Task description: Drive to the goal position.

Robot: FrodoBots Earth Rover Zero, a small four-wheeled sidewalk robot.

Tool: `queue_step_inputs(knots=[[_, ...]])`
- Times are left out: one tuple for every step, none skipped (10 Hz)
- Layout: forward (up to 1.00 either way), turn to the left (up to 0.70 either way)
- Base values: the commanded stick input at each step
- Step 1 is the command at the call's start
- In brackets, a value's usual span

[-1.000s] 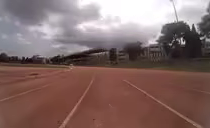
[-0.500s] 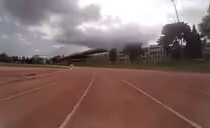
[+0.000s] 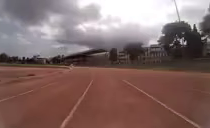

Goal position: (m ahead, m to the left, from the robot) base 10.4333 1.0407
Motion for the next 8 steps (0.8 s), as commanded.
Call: queue_step_inputs(knots=[[0.45, 0.27], [0.45, 0.27], [0.45, 0.27], [0.45, 0.27], [0.45, 0.27], [0.45, 0.27], [0.45, 0.27], [0.45, 0.27]])
